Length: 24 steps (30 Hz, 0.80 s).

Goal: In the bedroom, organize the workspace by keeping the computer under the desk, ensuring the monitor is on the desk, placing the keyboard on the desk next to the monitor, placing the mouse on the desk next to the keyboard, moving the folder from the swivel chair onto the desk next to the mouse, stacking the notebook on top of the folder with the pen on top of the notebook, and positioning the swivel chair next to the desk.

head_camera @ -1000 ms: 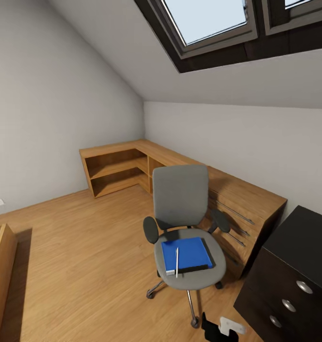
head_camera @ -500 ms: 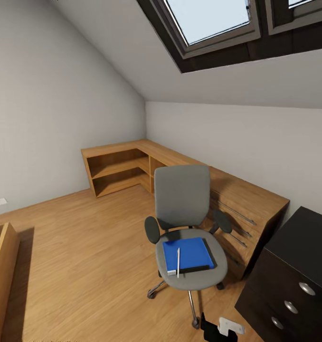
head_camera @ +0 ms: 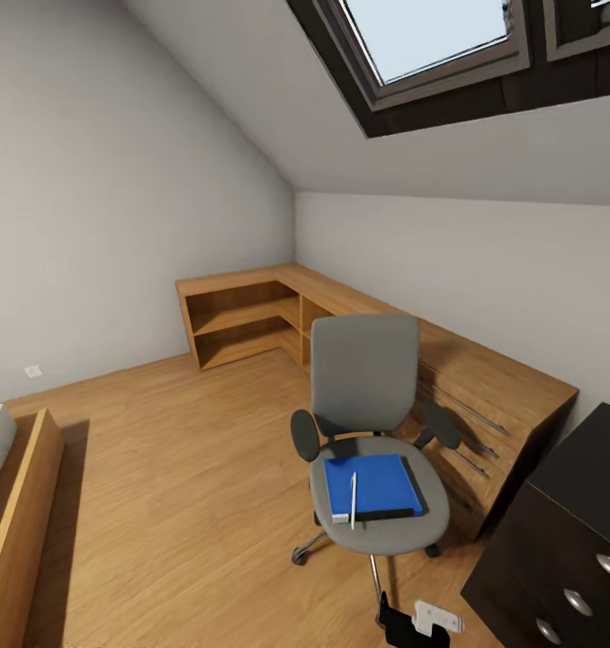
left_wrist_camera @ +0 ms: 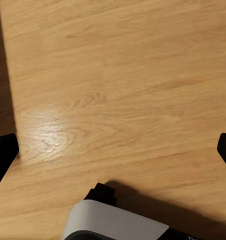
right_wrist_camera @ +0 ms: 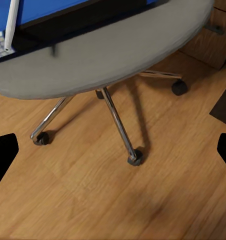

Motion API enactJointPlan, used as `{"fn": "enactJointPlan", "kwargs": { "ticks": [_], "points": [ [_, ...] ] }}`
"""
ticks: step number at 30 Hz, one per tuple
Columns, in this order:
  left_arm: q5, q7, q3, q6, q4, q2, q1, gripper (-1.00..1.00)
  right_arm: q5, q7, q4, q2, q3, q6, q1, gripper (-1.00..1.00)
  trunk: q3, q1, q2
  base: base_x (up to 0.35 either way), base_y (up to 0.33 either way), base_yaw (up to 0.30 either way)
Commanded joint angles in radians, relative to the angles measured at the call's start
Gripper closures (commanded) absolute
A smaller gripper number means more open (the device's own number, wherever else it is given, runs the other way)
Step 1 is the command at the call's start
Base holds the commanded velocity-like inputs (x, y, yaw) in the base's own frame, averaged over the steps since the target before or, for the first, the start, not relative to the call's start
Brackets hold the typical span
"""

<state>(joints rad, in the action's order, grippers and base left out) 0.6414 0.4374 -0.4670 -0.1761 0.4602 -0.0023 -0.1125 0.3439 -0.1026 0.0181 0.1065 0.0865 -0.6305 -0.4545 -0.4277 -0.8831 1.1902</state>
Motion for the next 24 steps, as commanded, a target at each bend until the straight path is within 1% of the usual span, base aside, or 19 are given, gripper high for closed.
{"fn": "enactJointPlan", "kwargs": {
  "ticks": [1,3,5,7,8,9,10,12,13,14,16,17,19,20,21,22,23,24],
  "points": [
    [0.011,0.006,-0.009,-0.006,0.0,0.001,-0.001,-1.0,0.003,-0.006,0.002,0.001,0.009,-0.003,-0.001,-1.0,-0.001,0.0,0.001,0.0,0.0,0.003],
    [0.009,0.006,-0.009,-0.025,0.0,0.001,-0.001,-1.0,0.0,-0.01,-0.021,0.0,0.013,-0.039,-0.001,-1.0,-0.001,0.0,0.001,0.0,0.0,0.0],
    [0.009,0.007,-0.01,-0.041,0.0,0.001,-0.001,-1.0,0.0,-0.011,-0.033,-0.001,0.013,-0.056,-0.001,-1.0,-0.001,0.0,0.001,0.0,0.0,0.0],
    [0.009,0.008,-0.009,-0.081,0.001,0.001,-0.001,-1.0,0.0,-0.013,-0.068,-0.001,0.013,-0.073,-0.001,-1.0,-0.001,0.0,0.001,0.0,0.0,0.0],
    [0.009,0.009,-0.009,-0.09,0.0,0.001,-0.001,-1.0,-0.001,-0.014,-0.08,-0.001,0.013,-0.075,-0.001,-1.0,-0.001,0.0,0.001,0.0,0.0,0.0],
    [0.009,0.009,-0.009,-0.105,0.001,0.001,-0.001,-1.0,-0.005,-0.019,-0.105,0.0,0.014,-0.076,-0.001,-1.0,-0.001,0.0,0.001,0.0,0.0,0.0],
    [0.009,0.01,-0.009,-0.118,0.001,0.001,-0.001,-1.0,-0.021,-0.036,-0.149,0.001,0.014,-0.064,-0.001,-1.0,-0.001,0.0,0.001,0.0,0.0,0.0],
    [0.009,0.011,-0.009,-0.125,0.001,0.001,-0.001,-1.0,-0.054,-0.072,-0.203,0.002,0.014,-0.015,-0.001,-1.0,-0.001,0.0,0.001,0.0,0.0,0.0],
    [0.009,0.012,-0.008,-0.129,0.001,0.001,-0.001,-1.0,-0.102,-0.123,-0.279,0.002,0.015,0.083,-0.001,-1.0,-0.001,0.0,0.001,0.0,0.0,0.0],
    [0.009,0.012,-0.008,-0.13,0.001,0.001,-0.001,-1.0,-0.139,-0.155,-0.344,0.002,0.014,0.173,-0.001,-1.0,-0.001,0.0,0.001,0.0,0.0,0.0],
    [0.009,0.012,-0.008,-0.131,0.002,0.001,-0.001,-1.0,-0.173,-0.181,-0.415,0.002,0.014,0.271,-0.001,-1.0,-0.001,0.0,0.001,0.0,0.0,0.0],
    [0.009,0.012,-0.008,-0.132,0.003,0.001,-0.001,-1.0,-0.2,-0.198,-0.489,0.002,0.014,0.373,-0.001,-1.0,-0.001,0.0,0.001,0.0,0.0,0.0],
    [0.009,0.011,-0.01,-0.133,0.004,0.001,-0.001,-1.0,-0.217,-0.209,-0.571,0.002,0.013,0.485,-0.001,-1.0,-0.001,0.0,0.001,0.0,0.0,0.0],
    [0.009,0.011,-0.012,-0.133,0.007,0.001,-0.001,-1.0,-0.227,-0.216,-0.65,0.001,0.012,0.598,-0.002,-1.0,-0.001,0.0,0.001,0.0,0.0,0.0],
    [0.009,0.011,-0.012,-0.133,0.01,0.001,-0.001,-1.0,-0.23,-0.218,-0.688,0.001,0.012,0.655,-0.002,-1.0,-0.001,0.0,0.001,0.0,0.0,0.0],
    [0.009,0.01,-0.013,-0.133,0.021,0.001,-0.001,-1.0,-0.234,-0.221,-0.761,0.001,0.012,0.768,-0.003,-1.0,-0.001,0.0,0.001,0.0,0.0,0.0],
    [0.008,0.01,-0.013,-0.131,0.048,0.002,-0.001,-1.0,-0.236,-0.222,-0.828,0.002,0.011,0.869,-0.003,-1.0,-0.001,0.0,0.001,0.0,0.0,0.0],
    [0.008,0.01,-0.012,-0.126,0.086,0.004,-0.001,-1.0,-0.235,-0.223,-0.879,0.002,0.01,0.946,-0.004,-1.0,-0.001,0.0,0.001,0.0,0.0,0.0]
  ]
}}
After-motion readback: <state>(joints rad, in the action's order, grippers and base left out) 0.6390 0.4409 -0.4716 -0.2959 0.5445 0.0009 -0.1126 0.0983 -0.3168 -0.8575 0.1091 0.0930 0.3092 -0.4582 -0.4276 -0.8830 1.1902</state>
